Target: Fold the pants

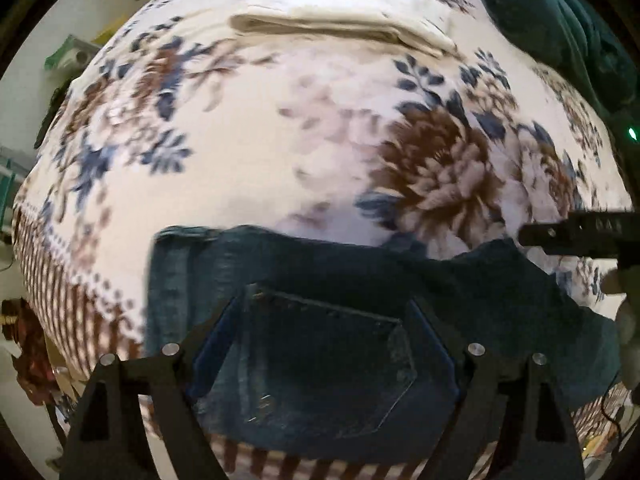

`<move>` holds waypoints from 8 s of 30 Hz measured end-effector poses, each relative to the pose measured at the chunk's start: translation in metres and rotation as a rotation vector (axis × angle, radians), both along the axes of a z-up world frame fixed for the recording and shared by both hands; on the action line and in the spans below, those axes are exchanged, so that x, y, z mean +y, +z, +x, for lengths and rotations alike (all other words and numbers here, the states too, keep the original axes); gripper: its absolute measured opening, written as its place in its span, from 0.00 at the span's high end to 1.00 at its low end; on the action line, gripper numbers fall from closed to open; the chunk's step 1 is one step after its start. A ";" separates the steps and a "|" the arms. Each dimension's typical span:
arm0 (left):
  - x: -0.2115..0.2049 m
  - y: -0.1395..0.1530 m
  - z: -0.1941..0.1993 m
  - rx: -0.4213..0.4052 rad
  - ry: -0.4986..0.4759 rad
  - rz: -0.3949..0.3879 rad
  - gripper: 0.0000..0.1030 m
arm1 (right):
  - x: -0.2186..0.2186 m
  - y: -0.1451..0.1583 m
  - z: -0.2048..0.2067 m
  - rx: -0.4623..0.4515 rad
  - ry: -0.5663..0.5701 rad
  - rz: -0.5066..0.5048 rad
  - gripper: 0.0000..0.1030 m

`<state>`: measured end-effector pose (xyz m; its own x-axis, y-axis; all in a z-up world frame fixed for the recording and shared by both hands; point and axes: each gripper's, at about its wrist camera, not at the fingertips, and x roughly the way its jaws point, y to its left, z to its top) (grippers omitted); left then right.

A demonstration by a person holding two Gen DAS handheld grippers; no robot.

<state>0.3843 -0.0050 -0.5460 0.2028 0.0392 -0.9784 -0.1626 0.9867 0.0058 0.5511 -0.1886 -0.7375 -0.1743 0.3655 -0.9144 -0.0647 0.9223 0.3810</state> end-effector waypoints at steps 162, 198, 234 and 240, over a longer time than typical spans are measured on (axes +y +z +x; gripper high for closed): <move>-0.105 -0.019 -0.022 0.141 -0.014 -0.275 0.08 | -0.295 0.041 -0.264 -0.192 -0.620 -0.332 0.03; 0.001 0.017 -0.111 -0.102 0.307 -0.539 0.18 | -0.222 0.034 -0.240 -0.214 -0.469 -0.257 0.03; 0.127 0.040 -0.151 -0.555 0.685 -0.503 0.82 | -0.097 0.011 -0.235 -0.184 -0.304 -0.258 0.03; 0.027 0.127 -0.139 -0.656 0.372 -0.469 0.83 | -0.144 0.033 -0.247 -0.195 -0.352 -0.206 0.03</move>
<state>0.2453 0.0220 -0.4190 0.7826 -0.1616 -0.6011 -0.3014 0.7465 -0.5932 0.3038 -0.3323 -0.7049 0.1108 0.1785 -0.9777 0.2144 0.9563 0.1989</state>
